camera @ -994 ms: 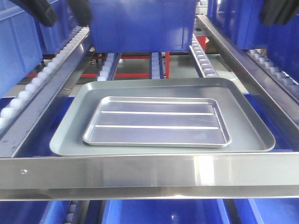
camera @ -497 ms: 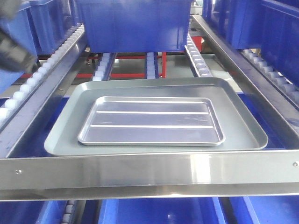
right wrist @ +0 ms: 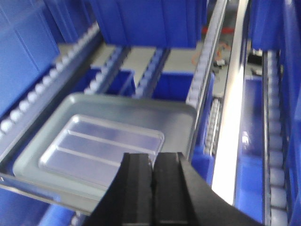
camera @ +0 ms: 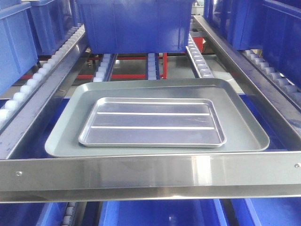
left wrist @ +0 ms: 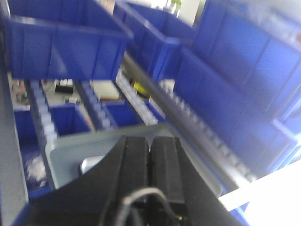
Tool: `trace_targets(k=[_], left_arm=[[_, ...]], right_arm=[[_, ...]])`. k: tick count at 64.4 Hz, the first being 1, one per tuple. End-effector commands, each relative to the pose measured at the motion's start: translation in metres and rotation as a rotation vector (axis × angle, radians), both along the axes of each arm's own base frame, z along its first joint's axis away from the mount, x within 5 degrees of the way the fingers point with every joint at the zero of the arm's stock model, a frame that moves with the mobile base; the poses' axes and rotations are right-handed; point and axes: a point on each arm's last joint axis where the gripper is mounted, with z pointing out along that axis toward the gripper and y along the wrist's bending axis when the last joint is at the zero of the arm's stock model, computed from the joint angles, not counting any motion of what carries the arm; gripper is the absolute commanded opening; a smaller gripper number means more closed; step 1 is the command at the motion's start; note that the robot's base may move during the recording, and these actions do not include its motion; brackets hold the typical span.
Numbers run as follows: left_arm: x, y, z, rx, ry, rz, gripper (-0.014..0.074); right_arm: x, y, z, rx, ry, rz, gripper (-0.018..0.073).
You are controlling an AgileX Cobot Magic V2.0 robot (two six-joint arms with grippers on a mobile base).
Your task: Grab silver tray and stack on right shelf
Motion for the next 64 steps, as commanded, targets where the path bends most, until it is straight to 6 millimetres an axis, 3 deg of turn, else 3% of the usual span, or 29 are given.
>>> trace_targets(k=[1, 40, 46, 55, 64], left_arm=[[-0.012, 0.008, 0.017, -0.082, -0.116, -0.023, -0.01], [-0.017, 0.013, 0.017, -0.098, -0.124, -0.02, -0.01], [-0.018, 0.012, 0.012, -0.103, -0.068, -0.038, -0.01], [-0.021, 0.01, 0.001, 0.081, -0.155, -0.051, -0.01], [-0.021, 0.015, -0.019, 0.064, -0.117, 0.097, -0.01]], right_arm=[[-0.008, -0.003, 0.019, 0.026, -0.151, 0.022, 0.0056], [-0.008, -0.003, 0.018, 0.025, -0.148, 0.021, 0.0056], [-0.008, -0.003, 0.018, 0.025, -0.148, 0.021, 0.0056], [-0.008, -0.003, 0.018, 0.025, -0.148, 0.021, 0.0056], [-0.008, -0.003, 0.018, 0.025, -0.148, 0.021, 0.0056]])
